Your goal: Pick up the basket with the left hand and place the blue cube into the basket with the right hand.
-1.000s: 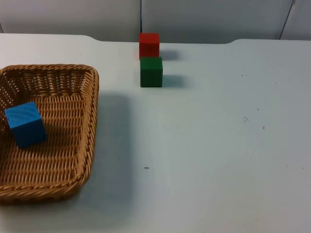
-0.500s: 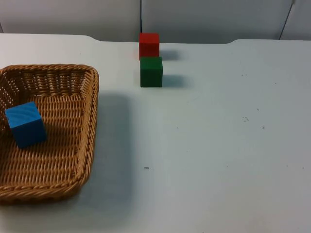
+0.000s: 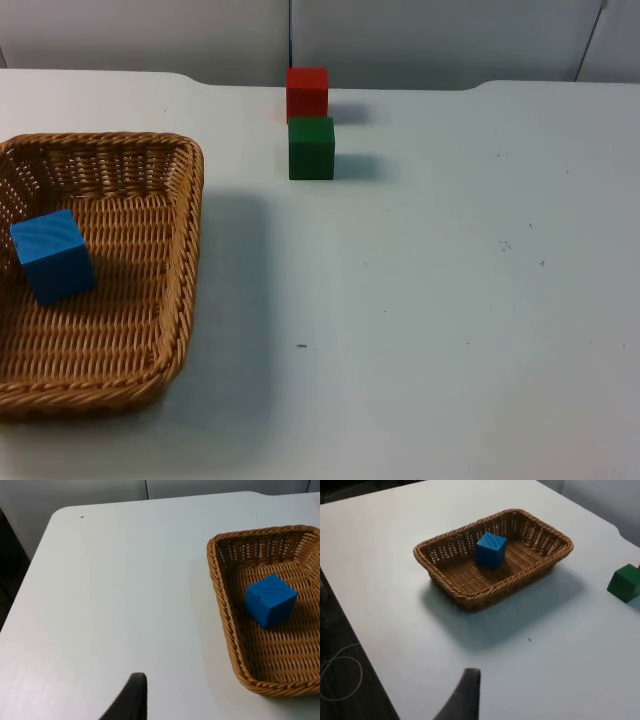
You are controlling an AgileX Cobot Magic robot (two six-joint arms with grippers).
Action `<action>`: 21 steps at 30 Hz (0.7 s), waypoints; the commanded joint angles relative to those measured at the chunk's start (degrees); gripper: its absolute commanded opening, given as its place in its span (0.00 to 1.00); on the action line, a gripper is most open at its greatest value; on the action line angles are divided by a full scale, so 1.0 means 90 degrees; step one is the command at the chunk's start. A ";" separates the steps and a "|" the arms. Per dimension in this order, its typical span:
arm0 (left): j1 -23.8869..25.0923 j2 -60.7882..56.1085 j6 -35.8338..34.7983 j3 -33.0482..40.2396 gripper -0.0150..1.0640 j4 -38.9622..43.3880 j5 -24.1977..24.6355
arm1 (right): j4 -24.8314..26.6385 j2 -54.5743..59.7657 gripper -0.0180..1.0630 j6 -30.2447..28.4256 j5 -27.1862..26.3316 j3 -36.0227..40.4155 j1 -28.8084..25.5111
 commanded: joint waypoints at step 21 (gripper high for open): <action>-0.0047 -0.0029 0.0000 0.0023 0.99 0.0008 -0.0011 | -0.0043 -0.1797 0.84 0.0453 0.1114 0.0097 0.0023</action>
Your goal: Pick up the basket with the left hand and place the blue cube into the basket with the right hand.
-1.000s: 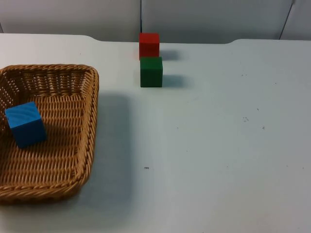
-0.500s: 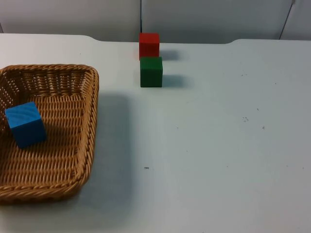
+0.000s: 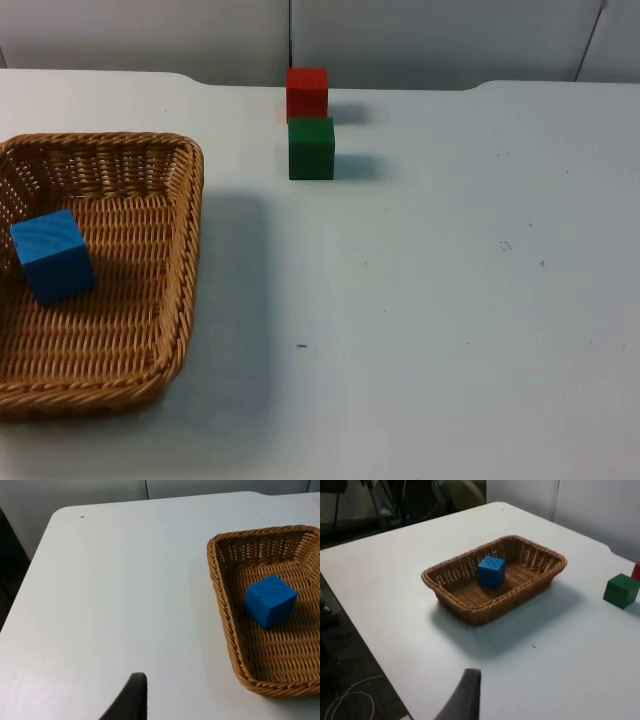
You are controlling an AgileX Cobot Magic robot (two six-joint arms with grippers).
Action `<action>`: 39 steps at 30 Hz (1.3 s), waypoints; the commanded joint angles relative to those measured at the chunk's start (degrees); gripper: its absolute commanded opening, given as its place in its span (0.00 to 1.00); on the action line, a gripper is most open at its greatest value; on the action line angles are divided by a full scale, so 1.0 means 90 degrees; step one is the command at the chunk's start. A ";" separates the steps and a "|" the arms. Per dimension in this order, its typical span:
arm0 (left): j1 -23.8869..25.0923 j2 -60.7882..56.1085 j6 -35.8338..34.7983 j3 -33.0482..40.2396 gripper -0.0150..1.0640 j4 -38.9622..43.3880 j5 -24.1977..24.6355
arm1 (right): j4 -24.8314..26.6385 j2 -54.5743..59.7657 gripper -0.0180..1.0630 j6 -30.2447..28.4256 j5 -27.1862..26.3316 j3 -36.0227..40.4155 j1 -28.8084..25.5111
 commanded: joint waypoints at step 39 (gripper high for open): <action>-0.0047 -0.0029 0.0000 0.0023 0.99 0.0008 -0.0011 | -0.0435 -0.0027 0.84 0.0495 0.0803 0.0131 0.0012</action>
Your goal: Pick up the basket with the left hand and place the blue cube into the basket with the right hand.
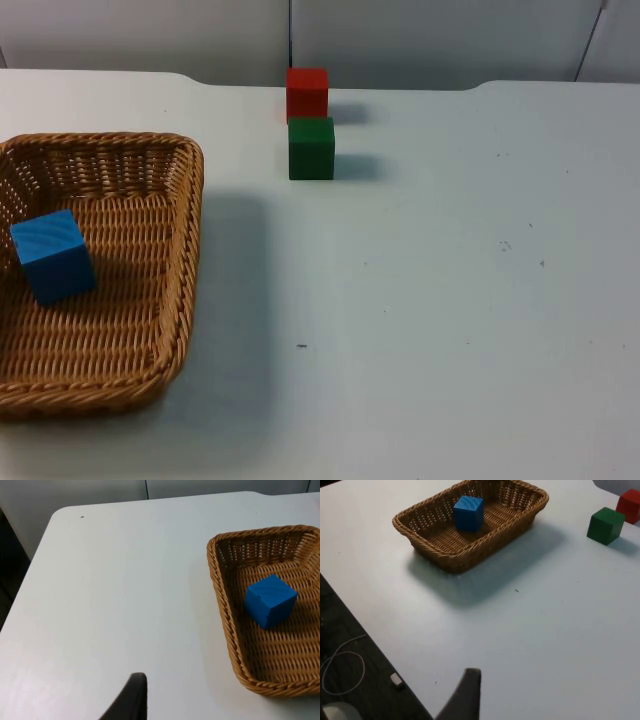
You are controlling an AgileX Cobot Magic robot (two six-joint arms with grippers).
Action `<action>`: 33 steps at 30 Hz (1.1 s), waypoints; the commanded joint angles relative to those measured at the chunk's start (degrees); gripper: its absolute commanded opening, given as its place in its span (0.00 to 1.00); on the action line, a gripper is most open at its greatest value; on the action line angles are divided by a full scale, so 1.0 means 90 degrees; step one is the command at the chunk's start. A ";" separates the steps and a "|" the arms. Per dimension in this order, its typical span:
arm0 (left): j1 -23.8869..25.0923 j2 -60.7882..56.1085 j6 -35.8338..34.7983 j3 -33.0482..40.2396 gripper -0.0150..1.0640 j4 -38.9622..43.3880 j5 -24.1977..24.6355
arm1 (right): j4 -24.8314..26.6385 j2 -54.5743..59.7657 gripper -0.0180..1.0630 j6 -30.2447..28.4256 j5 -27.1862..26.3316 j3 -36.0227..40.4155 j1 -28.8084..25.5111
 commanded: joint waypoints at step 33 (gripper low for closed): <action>-0.0047 -0.0029 0.0000 0.0023 0.99 0.0008 -0.0024 | 0.0090 -0.0027 0.99 -0.0039 -0.0012 0.0050 -0.0486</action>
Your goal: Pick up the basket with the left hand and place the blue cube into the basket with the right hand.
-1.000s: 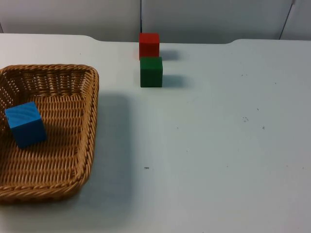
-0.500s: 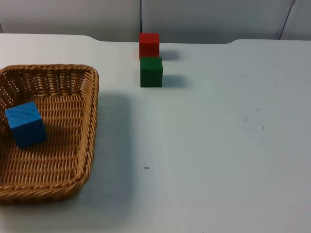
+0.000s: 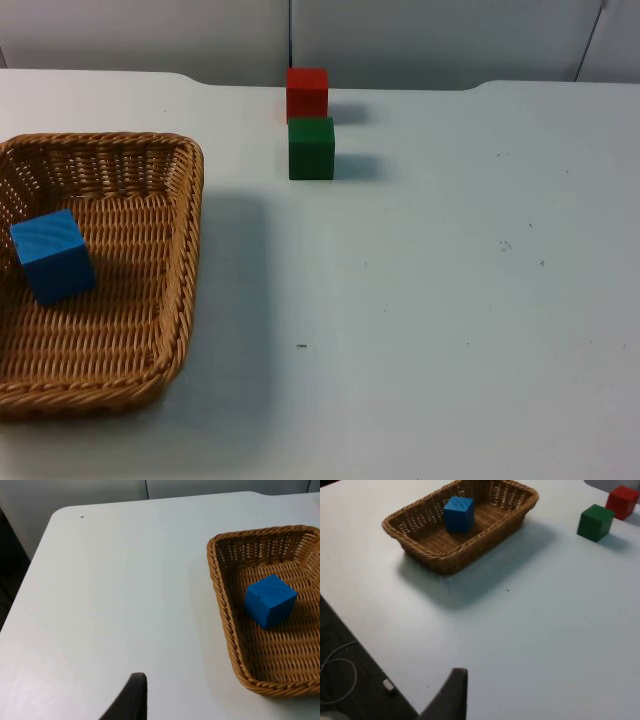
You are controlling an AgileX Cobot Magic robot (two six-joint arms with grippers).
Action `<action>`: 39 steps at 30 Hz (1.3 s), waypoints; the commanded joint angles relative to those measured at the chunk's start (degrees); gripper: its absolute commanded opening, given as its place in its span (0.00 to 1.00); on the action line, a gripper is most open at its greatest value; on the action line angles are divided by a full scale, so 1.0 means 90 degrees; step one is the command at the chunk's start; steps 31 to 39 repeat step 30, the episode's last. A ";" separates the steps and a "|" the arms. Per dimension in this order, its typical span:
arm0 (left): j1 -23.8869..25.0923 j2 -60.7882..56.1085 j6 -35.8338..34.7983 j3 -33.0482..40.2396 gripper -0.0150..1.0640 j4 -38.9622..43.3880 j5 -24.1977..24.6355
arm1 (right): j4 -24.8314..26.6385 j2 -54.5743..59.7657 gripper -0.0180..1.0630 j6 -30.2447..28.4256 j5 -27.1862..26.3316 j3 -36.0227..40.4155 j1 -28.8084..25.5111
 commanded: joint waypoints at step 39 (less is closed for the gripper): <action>-0.0047 -0.0029 0.0000 0.0023 0.99 0.0008 -0.0024 | 0.0024 -0.0027 0.99 -0.0039 -0.0012 0.0050 -0.5454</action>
